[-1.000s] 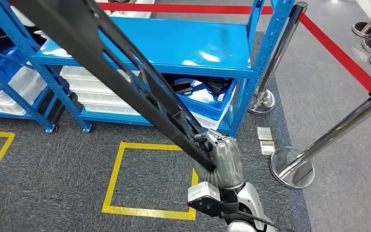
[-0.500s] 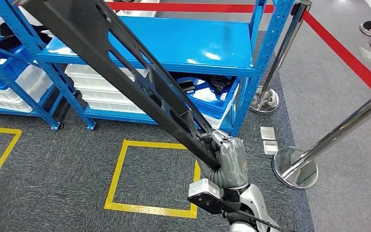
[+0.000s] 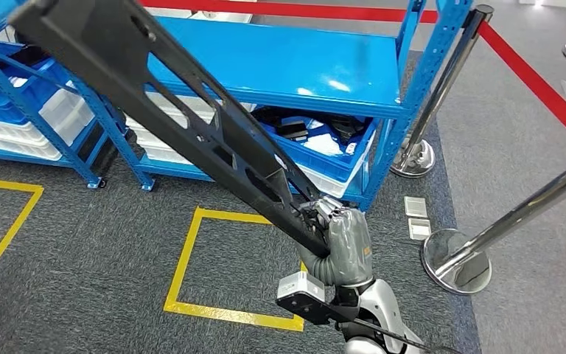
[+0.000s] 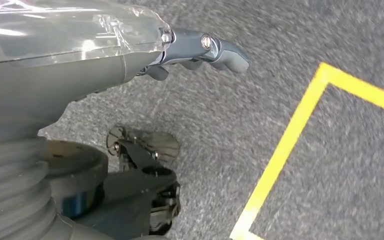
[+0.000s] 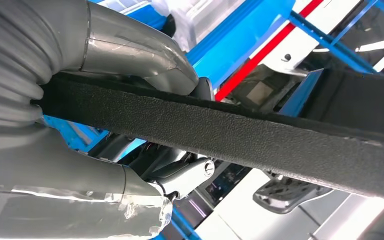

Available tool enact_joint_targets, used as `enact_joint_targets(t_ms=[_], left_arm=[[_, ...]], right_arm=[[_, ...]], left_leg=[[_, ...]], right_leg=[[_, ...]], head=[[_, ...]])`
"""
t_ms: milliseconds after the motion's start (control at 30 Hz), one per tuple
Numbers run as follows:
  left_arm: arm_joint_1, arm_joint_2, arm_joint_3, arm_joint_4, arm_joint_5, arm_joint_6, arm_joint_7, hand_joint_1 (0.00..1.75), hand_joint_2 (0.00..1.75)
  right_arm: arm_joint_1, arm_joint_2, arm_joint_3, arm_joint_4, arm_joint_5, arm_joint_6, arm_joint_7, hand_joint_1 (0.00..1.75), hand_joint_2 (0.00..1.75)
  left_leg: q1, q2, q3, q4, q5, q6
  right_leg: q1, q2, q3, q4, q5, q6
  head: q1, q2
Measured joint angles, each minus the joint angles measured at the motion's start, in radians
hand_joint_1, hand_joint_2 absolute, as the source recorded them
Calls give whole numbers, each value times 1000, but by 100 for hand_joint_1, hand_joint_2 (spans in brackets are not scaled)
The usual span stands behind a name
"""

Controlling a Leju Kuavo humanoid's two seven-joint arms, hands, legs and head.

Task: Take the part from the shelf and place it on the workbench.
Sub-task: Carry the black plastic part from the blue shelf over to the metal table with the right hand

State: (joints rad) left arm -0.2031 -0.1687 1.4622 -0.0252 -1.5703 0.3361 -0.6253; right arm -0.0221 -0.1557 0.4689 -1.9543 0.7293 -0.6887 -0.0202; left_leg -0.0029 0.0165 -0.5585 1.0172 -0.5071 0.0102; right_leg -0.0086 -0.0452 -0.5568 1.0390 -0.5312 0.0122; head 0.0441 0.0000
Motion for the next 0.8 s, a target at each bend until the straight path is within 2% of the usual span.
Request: enact_joint_targets(t_ms=[33, 67, 133, 167, 200, 233, 300, 333, 367, 433, 467, 533, 567, 633, 667, 700, 733, 767, 800], left_arm=[[-1, 0, 0, 0, 0, 0, 0, 0, 175], [-1, 0, 0, 0, 0, 0, 0, 0, 175], [-2, 0, 0, 0, 0, 0, 0, 0, 175], [-2, 0, 0, 0, 0, 0, 0, 0, 175], [-1, 0, 0, 0, 0, 0, 0, 0, 175], [-1, 0, 0, 0, 0, 0, 0, 0, 175], [-1, -1, 0, 0, 0, 0, 0, 0, 175], [-1, -2, 0, 0, 0, 0, 0, 0, 175], [-2, -2, 0, 0, 0, 0, 0, 0, 175], [-1, -2, 0, 0, 0, 0, 0, 0, 175], [0, -2, 0, 0, 0, 0, 0, 0, 175], [1, -2, 0, 0, 0, 0, 0, 0, 175], [1, -1, 0, 0, 0, 0, 0, 0, 175], [1, -1, 0, 0, 0, 0, 0, 0, 175], [2, -1, 0, 0, 0, 0, 0, 0, 175], [3, -1, 0, 0, 0, 0, 0, 0, 175], [4, -1, 0, -1, 0, 0, 0, 0, 175], [5, -1, 0, -1, 0, 0, 0, 0, 175], [5, -1, 0, -1, 0, 0, 0, 0, 175]], right_arm=[[0, 0, 0, 0, 1, 0, 0, 175, 175], [0, 0, 0, 0, 2, 0, 0, 175, 175], [3, 0, 0, 0, 4, 0, 0, 175, 175], [5, 0, 0, 0, 5, 0, -1, 175, 175], [7, 0, 0, 0, 6, 0, -2, 175, 175], [9, 0, 0, 0, 7, 0, -4, 175, 175], [9, 0, -2, 0, 9, 0, -11, 175, 175], [10, 0, -3, 0, 10, 0, -15, 175, 175], [11, 0, -5, 0, 12, 0, -18, 175, 175], [15, 1, -10, 0, 15, 0, -21, 175, 175], [15, 2, -11, 0, 16, 0, -22, 175, 175], [16, 4, -13, 0, 17, 0, -22, 175, 175], [16, 5, -14, 0, 19, 0, -22, 175, 175], [17, 7, -15, 0, 27, 0, -18, 175, 175], [17, 7, -15, 0, 31, 0, -14, 175, 175], [18, 7, -16, 0, 35, 0, -10, 175, 175], [18, 7, -16, 0, 38, 0, -6, 175, 175], [18, 7, -16, 0, 40, 0, -2, 175, 175], [18, 7, -16, 0, 43, 0, 1, 175, 175]], left_leg=[[3, -3, 0, -4, 4, 7], [4, -7, -1, -7, 7, 13], [3, -14, -3, -7, 8, 18], [3, -19, -4, -7, 9, 18], [3, -25, -4, -6, 9, 18], [3, -32, -4, -4, 8, 18], [4, -47, -4, 2, 6, 14], [3, -54, -7, 8, 4, 10], [3, -60, -12, 13, 3, 5], [3, -72, -20, 18, 5, -6], [4, -77, -23, 18, 7, -12], [3, -69, -30, 39, -10, -24], [3, -58, -44, 73, -32, -30], [7, -37, -96, 193, -94, -41], [9, -32, -122, 250, -115, -44], [10, -30, -136, 282, -120, -46], [11, -27, -132, 275, -106, -45], [11, -24, -109, 231, -75, -43], [10, -16, -74, 160, -40, -39]], right_leg=[[-1, 10, -10, 24, -19, 4], [-3, 22, -29, 70, -49, 8], [-4, 37, -87, 199, -110, 13], [-5, 38, -111, 250, -125, 15], [-5, 39, -120, 269, -121, 16], [-6, 40, -112, 250, -98, 16], [-9, 53, -56, 126, -26, 13], [-10, 66, -29, 65, -2, 12], [-11, 78, -12, 25, 9, 10], [-9, 86, -8, 5, 7, 4], [-9, 80, -9, 3, 9, -2], [-12, 66, -7, -4, 14, -14], [-15, 57, -5, -7, 16, -19], [-14, 39, -5, -8, 16, -23], [-13, 29, -5, -7, 15, -24], [-12, 20, -5, -7, 15, -25], [-12, 12, -5, -6, 14, -25], [-12, 5, -4, -6, 13, -24], [-12, -2, -2, -6, 12, -23]], head=[[2, 0], [5, 0], [11, 0], [13, 0], [14, 0], [14, 0], [16, 0], [17, 0], [17, 0], [15, 0], [15, 0], [11, 0], [6, 0], [-2, 0], [-3, 0], [-3, 0], [-3, 0], [-3, 0], [-3, 0]])
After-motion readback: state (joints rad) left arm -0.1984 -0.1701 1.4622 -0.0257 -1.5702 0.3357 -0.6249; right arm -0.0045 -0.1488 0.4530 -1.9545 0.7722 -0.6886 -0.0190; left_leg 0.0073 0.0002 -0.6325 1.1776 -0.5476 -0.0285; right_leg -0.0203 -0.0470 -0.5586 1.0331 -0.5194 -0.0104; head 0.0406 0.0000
